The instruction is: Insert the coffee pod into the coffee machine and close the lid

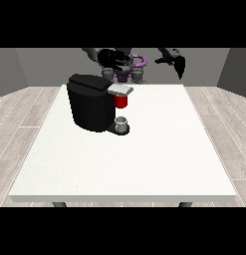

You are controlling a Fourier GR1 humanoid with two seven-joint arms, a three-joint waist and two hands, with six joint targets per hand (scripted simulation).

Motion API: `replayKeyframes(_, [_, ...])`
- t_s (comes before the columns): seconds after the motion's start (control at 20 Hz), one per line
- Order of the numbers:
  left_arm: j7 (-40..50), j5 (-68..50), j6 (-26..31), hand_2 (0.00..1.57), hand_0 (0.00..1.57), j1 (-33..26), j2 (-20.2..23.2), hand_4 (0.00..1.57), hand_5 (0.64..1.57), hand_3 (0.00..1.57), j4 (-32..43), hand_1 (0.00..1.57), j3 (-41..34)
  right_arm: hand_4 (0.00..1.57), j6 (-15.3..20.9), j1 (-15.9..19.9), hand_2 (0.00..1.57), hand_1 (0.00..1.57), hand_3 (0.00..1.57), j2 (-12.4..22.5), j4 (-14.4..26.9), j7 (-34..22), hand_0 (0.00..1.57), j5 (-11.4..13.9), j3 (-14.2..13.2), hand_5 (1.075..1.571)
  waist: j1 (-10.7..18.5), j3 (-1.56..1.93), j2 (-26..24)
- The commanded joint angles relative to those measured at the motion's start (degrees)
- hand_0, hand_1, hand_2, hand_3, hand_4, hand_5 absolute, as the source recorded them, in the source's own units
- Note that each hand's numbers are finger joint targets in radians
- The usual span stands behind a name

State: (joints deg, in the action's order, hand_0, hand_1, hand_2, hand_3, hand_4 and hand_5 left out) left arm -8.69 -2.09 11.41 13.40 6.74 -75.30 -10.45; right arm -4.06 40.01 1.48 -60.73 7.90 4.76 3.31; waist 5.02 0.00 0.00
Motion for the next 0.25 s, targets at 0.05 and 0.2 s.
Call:
replayKeyframes(0.05, [0.5,0.1,-0.4,0.0,0.0,-1.1,-1.6,0.19,1.571,0.0,0.6,0.0,1.3,0.29,1.7,-9.9,0.0,0.0,0.0,-1.4,-4.5,2.1,0.0,-8.2,5.3,1.571,-2.0,0.02,-5.2])
replayKeyframes(0.2, [-4.3,0.2,-1.2,0.0,0.0,-4.6,-0.2,0.19,1.571,0.0,3.3,0.0,-1.5,0.16,2.6,-18.7,0.0,0.0,0.0,-1.5,-7.2,5.5,0.0,-8.9,7.5,1.571,-5.7,0.0,-5.2])
